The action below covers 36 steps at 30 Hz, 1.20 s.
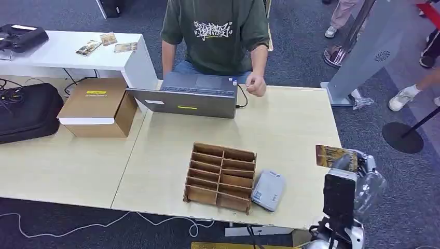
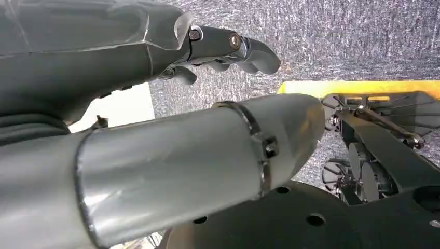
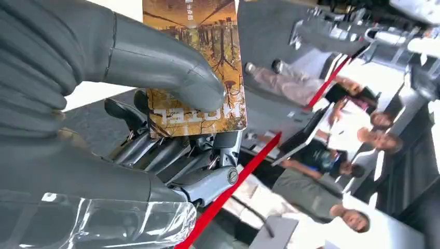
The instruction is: Pass the card to the sensor for recognition and then transmit it.
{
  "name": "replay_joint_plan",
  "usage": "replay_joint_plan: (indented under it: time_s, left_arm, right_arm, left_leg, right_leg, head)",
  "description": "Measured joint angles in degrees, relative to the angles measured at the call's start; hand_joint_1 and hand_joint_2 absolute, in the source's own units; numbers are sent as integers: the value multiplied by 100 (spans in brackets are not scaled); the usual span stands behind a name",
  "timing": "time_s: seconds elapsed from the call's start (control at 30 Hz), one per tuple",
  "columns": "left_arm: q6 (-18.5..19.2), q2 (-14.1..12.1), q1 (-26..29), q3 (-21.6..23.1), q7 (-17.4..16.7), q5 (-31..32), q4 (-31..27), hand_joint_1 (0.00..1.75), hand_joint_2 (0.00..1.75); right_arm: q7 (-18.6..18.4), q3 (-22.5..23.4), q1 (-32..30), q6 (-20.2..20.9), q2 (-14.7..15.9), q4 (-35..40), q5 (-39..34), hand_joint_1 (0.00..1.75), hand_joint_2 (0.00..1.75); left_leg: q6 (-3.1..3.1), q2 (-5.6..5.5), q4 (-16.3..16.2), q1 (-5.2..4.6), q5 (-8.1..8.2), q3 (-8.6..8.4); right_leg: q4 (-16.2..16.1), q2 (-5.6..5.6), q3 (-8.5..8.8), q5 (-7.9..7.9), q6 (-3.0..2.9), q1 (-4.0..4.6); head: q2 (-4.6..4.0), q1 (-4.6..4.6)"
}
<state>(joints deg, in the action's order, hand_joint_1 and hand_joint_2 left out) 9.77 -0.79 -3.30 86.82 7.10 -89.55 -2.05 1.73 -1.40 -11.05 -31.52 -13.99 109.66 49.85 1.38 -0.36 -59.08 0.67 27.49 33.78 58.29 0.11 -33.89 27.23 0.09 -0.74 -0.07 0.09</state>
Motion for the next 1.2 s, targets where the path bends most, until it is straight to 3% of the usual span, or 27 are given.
replay_joint_plan:
  time_s: [0.47, 0.63, 0.83, 1.03, 1.1, 1.17, 1.2]
  left_arm:
    - [-22, 0, -5, 2, 0, 59, 2, 0, 0]
    - [-70, 0, -9, 28, 13, 109, 2, 0, 0]
    - [-61, -11, -10, 98, 44, 338, 2, 0, 0]
    - [-87, -138, -97, 140, -42, 951, -13, 0, 0]
    - [-90, -184, -130, 142, -109, 1095, -37, 0, 0]
    - [-92, -227, -154, 144, -125, 1228, -79, 0, 0]
    - [-92, -260, -164, 144, -148, 1267, -87, 0, 0]
  right_arm:
    - [81, 376, -45, -15, -48, 11, -210, 175, 175]
    - [114, 489, 204, -365, -33, -153, 386, 175, 175]
    - [-51, 570, 1230, -518, 81, -884, 1921, 175, 175]
    - [-553, 428, 2901, -715, 243, -2333, 3835, 175, 175]
    - [-956, 240, 3392, -715, 381, -2810, 3980, 175, 175]
    - [-1561, -211, 3921, -715, 639, -3341, 4026, 175, 175]
    - [-1694, -445, 4140, -715, 734, -3603, 4031, 175, 175]
  left_leg:
    - [0, -1, 0, 0, 0, 1]
    - [0, 0, 0, 0, 0, 1]
    - [1, 7, 0, 0, -6, -3]
    - [10, 11, -1, 2, -26, -8]
    - [10, 10, -1, 2, -33, -3]
    - [11, 11, -1, 2, -35, -2]
    - [12, 12, -1, 2, -35, -3]
  right_leg:
    - [0, -1, 1, 0, 0, 0]
    - [1, 0, 3, 0, 0, 0]
    - [3, 4, 8, -8, -1, 0]
    - [7, 10, 6, -22, -8, 0]
    - [11, 10, 6, -26, -12, 0]
    - [13, 10, 1, -27, -13, 0]
    - [12, 12, 0, -28, -14, 0]
  head:
    - [0, 0]
    - [0, 0]
    - [0, 0]
    - [0, 0]
    - [0, 0]
    - [0, 0]
    - [0, 0]
